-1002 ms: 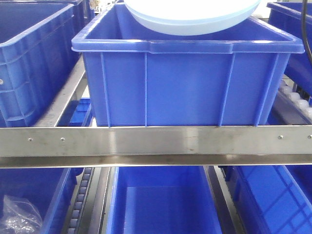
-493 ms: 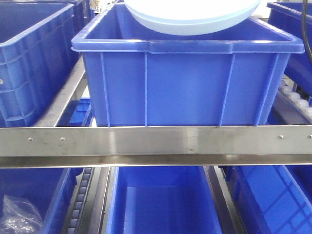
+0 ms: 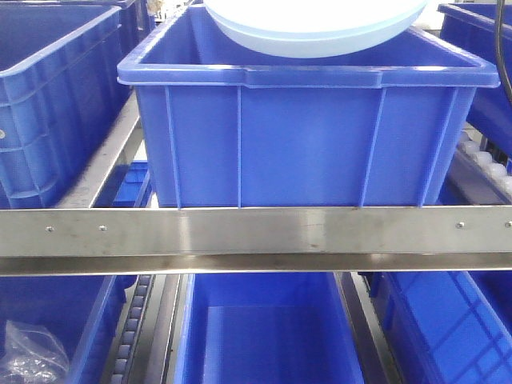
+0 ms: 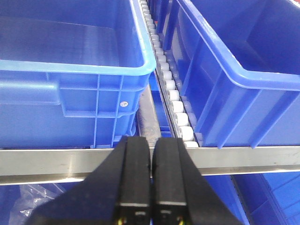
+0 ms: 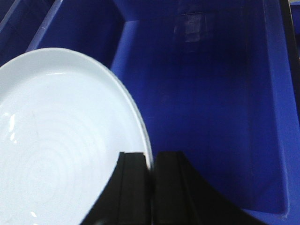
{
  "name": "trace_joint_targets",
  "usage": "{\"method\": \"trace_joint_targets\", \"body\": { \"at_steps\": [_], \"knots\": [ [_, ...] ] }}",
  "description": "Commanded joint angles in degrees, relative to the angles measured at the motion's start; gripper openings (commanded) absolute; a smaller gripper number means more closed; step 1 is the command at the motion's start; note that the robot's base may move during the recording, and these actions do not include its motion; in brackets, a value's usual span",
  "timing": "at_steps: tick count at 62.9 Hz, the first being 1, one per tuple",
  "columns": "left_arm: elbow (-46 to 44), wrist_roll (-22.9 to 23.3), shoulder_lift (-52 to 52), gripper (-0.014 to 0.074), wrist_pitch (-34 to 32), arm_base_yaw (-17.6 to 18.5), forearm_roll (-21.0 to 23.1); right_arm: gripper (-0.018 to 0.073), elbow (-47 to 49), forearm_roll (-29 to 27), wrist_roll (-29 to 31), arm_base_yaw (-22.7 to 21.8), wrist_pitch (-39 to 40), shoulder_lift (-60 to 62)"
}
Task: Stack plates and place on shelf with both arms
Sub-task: 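Lower the plates with the right gripper into the upper blue crate, then open the right gripper and withdraw it from the crate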
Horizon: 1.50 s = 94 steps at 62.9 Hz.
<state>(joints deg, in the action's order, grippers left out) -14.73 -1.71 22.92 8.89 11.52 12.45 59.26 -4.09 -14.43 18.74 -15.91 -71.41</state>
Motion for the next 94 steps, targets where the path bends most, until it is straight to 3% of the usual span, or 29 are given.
{"method": "trace_joint_targets", "body": {
  "at_steps": [1, 35, 69, 87, 94],
  "knots": [
    [-1.74, 0.26, 0.20, 0.0087, -5.08, 0.25, 0.31, 0.0052, 2.26, 0.07, 0.13, -0.12, 5.13, 2.01],
    [-1.74, 0.26, 0.20, 0.0087, -5.08, 0.25, 0.31, 0.0052, 3.34, 0.07, 0.13, -0.28, 10.56, 0.20],
    [-1.74, 0.26, 0.20, 0.0087, -5.08, 0.25, 0.31, 0.0052, 22.59, 0.07, 0.13, -5.74, 9.72, -19.14],
    [-1.74, 0.26, 0.20, 0.0087, -5.08, 0.25, 0.31, 0.0052, 33.05, 0.07, 0.13, -6.42, 9.60, -29.71],
    [-1.74, 0.26, 0.20, 0.0087, -5.08, 0.25, 0.31, 0.0134, 34.13, 0.07, 0.13, -6.42, 9.84, -31.46]
  ]
}}
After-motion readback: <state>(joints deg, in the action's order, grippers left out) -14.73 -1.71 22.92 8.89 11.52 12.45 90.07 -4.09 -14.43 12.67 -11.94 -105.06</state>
